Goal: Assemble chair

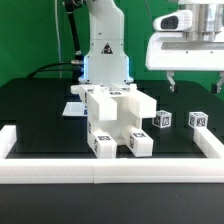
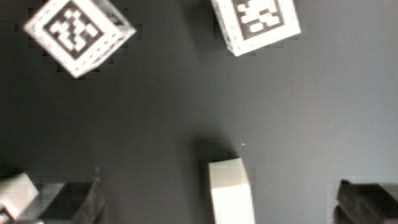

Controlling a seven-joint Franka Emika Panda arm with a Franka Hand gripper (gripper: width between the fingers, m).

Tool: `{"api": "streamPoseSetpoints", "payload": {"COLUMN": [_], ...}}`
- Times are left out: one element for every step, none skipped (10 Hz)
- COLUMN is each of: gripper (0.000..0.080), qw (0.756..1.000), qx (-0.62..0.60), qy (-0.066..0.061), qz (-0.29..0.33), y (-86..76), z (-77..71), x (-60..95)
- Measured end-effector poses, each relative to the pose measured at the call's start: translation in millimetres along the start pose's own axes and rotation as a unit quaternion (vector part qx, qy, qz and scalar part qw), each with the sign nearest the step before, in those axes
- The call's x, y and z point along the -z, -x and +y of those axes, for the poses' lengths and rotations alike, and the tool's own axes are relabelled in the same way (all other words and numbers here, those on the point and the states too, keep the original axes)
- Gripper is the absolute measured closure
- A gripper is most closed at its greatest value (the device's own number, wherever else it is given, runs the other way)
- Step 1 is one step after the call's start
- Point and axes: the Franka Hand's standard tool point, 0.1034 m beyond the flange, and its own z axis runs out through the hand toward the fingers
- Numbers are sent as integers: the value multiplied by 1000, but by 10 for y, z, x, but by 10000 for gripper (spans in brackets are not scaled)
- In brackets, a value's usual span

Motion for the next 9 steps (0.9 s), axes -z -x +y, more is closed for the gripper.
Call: {"api": "streamPoseSetpoints", "payload": {"gripper": [150, 150, 150, 150, 150, 150, 150, 150, 150], "qw": [999, 998, 995, 994, 993, 994, 994, 995, 994], "qx": [41, 66, 99, 114, 118, 112, 112, 105, 106], "qy": [-2, -1, 0, 0, 0, 0, 0, 0, 1], "qz": [4, 5, 4, 4, 6, 9, 4, 3, 3], "y": [-13, -25, -23, -23, -14, 31, 95, 139, 182], "z": [-12, 5, 14, 15, 4, -38, -93, -155, -201], "x": [9, 19, 10, 10, -2, -45, -100, -154, -230]}}
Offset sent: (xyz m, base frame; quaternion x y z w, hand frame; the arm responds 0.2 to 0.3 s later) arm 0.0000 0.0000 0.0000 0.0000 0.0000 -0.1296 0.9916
